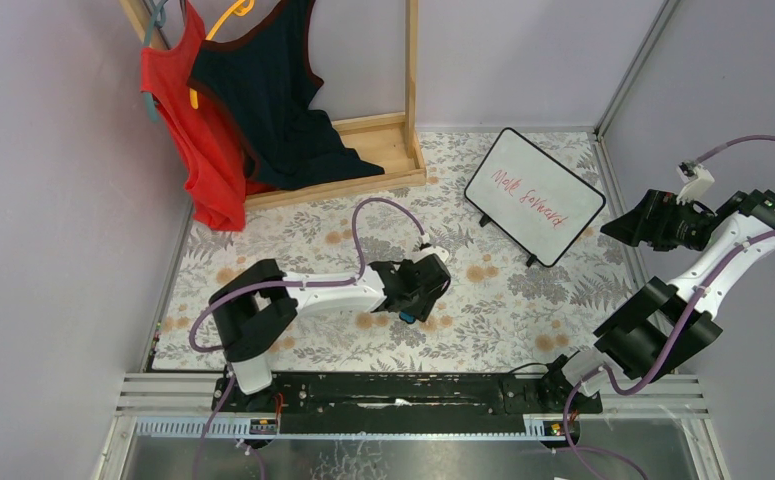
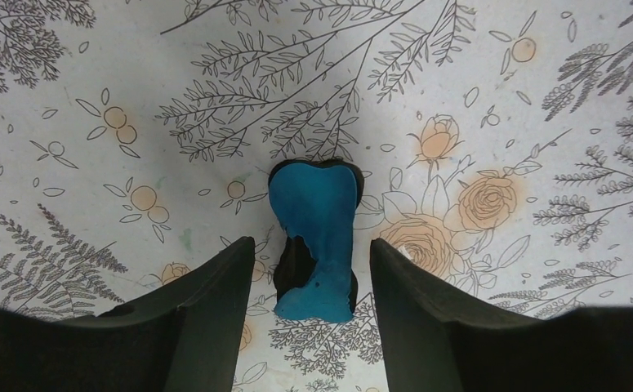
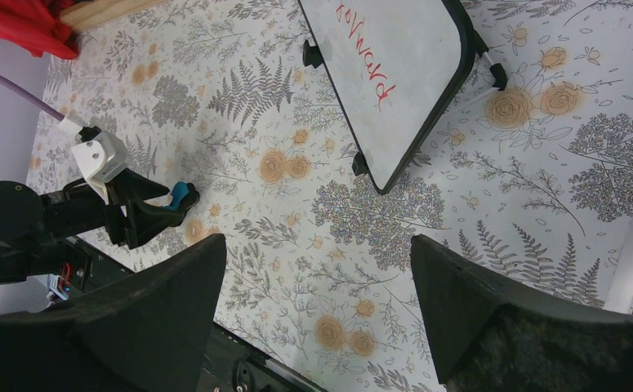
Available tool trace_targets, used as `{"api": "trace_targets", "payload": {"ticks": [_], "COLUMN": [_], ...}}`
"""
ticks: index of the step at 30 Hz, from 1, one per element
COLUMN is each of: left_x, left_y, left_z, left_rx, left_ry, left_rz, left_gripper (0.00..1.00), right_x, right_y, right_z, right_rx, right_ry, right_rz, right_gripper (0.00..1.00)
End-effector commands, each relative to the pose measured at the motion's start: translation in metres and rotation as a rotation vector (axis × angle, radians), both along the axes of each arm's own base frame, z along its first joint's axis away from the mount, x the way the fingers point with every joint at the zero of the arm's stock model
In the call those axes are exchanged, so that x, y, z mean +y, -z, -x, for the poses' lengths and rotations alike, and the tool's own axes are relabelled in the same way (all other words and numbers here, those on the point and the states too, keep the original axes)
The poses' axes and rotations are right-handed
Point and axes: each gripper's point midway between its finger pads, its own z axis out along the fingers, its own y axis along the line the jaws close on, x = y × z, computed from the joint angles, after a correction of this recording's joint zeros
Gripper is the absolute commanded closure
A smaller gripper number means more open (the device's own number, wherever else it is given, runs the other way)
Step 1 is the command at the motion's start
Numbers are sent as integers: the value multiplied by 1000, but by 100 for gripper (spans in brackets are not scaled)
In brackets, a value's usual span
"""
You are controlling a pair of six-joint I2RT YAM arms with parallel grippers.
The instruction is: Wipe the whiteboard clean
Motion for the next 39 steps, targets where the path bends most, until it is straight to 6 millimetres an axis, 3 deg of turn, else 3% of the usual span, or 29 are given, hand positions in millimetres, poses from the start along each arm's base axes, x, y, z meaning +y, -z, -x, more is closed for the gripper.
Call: {"api": "trace_targets", "payload": {"ticks": [1,18,23,29,35,39], "left_x": [0,-1,-4,-12,-27,-35], "left_y": [2,11,8,-7,-29,-48], "left_z": [-5,-6,-7,-15,-34,-58], "left_rx": [-11,-5,-11,-48,-144,-244], "left_ry": [-22,-15,-19,-22,-16,-45], "left_rz": [-21,-35,-22,8,62,101], "left_gripper": [48,55,67,100,100,100], "right_x": [6,7,5,3,-3,-10], "right_y": [-12,-8,-6,-9,-10,-8], "right_z": [-1,0,-1,-4,-8,-13], "right_rx": [-58,-48,-46,-46,-45,-43], "right_ry": [-11,-10,-8,-3,7,8], "right_rz": [4,-7,-5,-8,-6,4], "right_gripper": [10,10,11,11,11,12]}}
